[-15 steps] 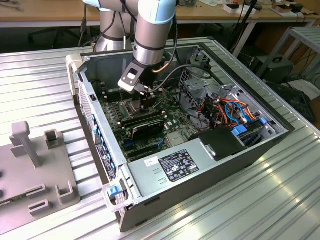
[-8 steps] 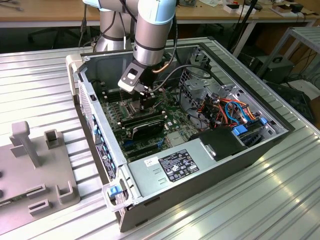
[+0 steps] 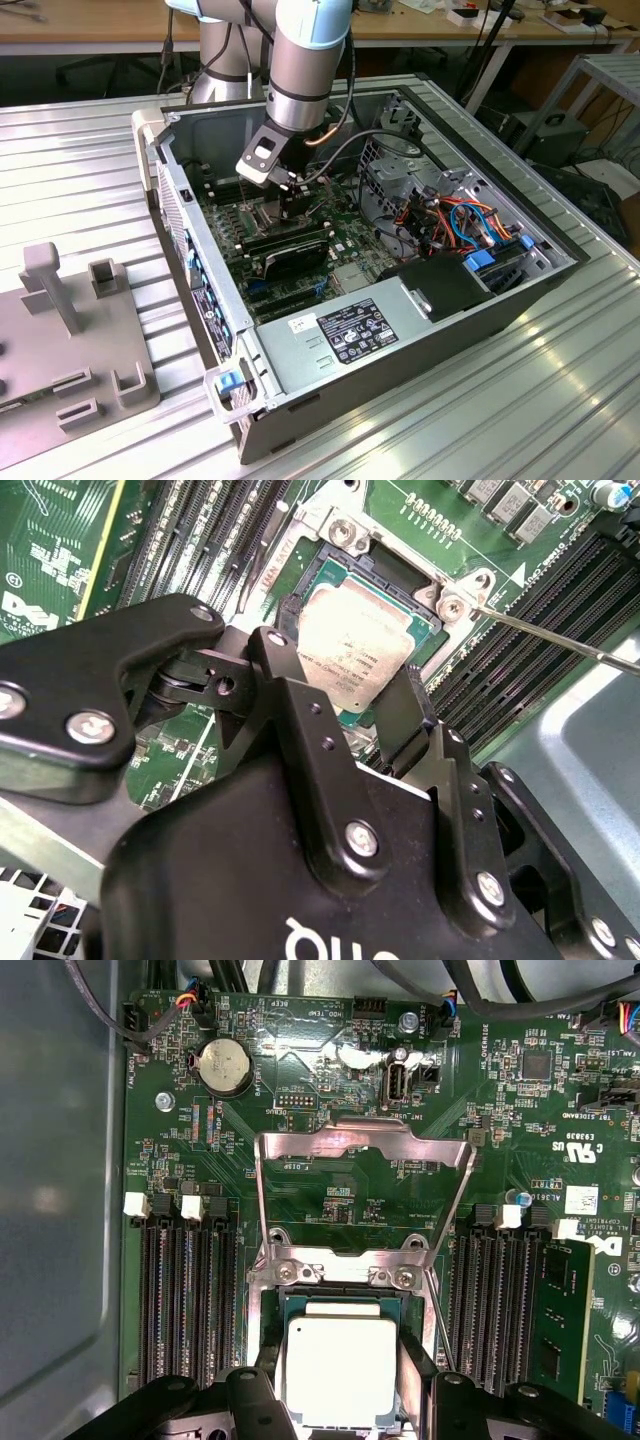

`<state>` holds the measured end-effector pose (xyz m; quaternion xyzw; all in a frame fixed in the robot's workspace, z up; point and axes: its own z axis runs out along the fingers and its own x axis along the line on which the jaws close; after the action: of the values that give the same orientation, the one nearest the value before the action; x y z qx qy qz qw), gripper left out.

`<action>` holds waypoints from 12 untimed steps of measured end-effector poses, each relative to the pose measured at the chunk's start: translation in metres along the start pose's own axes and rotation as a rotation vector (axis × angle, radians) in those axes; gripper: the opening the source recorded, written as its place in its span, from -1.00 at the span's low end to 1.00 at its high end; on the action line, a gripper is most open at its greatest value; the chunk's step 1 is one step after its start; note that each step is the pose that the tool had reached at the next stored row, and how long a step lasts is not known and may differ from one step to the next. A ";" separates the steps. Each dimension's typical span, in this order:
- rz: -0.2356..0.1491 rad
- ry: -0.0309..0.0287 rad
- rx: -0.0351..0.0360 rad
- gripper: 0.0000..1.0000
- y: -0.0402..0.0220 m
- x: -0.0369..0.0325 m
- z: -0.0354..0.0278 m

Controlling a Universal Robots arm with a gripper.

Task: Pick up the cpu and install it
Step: 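Place the cpu into insertion slot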

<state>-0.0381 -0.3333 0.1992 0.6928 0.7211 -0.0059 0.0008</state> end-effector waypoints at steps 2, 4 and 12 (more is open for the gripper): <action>0.000 0.0006 -0.0003 0.09 0.0000 0.0001 -0.0006; 0.000 0.0003 -0.0003 0.09 0.0000 0.0001 -0.0020; 0.027 -0.0004 0.0004 0.09 -0.0001 -0.0001 -0.0034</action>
<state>-0.0382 -0.3334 0.2026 0.7027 0.7115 -0.0062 0.0009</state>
